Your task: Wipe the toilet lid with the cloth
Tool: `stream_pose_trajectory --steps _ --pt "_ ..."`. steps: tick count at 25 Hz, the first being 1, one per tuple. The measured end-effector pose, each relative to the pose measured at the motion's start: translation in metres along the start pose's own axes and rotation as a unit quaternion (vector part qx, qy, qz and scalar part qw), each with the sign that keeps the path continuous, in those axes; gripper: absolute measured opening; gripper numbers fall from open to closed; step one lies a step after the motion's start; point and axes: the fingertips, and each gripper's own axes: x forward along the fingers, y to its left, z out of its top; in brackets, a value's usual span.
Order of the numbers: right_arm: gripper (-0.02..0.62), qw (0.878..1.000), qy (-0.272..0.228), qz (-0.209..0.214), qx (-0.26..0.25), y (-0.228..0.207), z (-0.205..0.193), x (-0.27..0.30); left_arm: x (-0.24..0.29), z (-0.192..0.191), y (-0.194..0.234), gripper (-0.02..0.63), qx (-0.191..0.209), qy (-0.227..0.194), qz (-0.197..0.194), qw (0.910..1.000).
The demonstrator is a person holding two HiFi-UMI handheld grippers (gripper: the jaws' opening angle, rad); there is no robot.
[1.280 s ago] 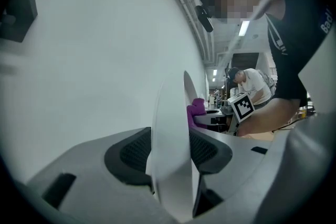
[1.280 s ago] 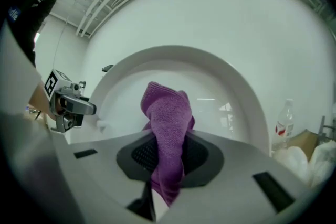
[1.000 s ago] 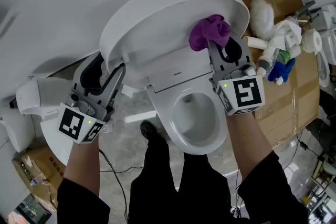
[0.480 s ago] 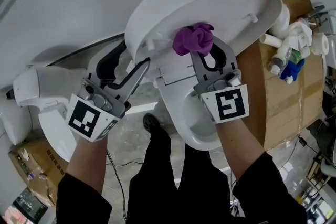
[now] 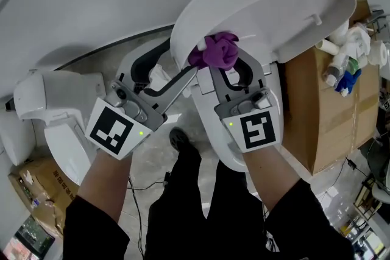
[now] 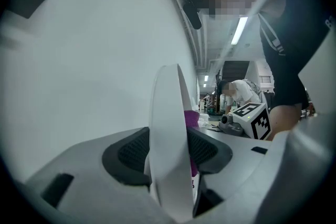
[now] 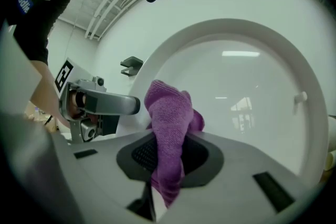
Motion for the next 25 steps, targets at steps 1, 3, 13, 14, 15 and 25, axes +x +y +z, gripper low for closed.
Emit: stream_pose_trajectory --steps 1,3,13,14,15,25 --pt "0.075 1.000 0.003 0.007 -0.003 -0.001 -0.001 -0.001 0.000 0.000 0.000 0.218 -0.002 0.000 0.000 1.0000" --pt "0.075 1.000 0.007 0.020 -0.013 -0.007 0.000 -0.003 -0.001 0.001 0.001 0.218 -0.004 -0.001 0.004 1.0000" --pt "0.075 0.998 0.034 -0.036 -0.036 -0.118 -0.013 -0.046 -0.001 -0.001 0.009 0.216 0.000 0.004 0.086 0.9963" --pt "0.075 0.998 0.025 -0.042 -0.037 -0.131 -0.011 -0.050 -0.001 -0.002 0.010 0.216 0.001 0.009 0.092 0.9957" --pt "0.075 0.998 0.020 -0.050 -0.036 -0.144 -0.010 -0.053 0.000 -0.002 0.011 0.216 0.000 0.014 0.098 0.9951" --pt "0.075 0.995 0.017 -0.093 -0.033 -0.216 -0.016 -0.079 0.008 -0.005 0.013 0.218 0.012 0.024 0.133 0.9907"
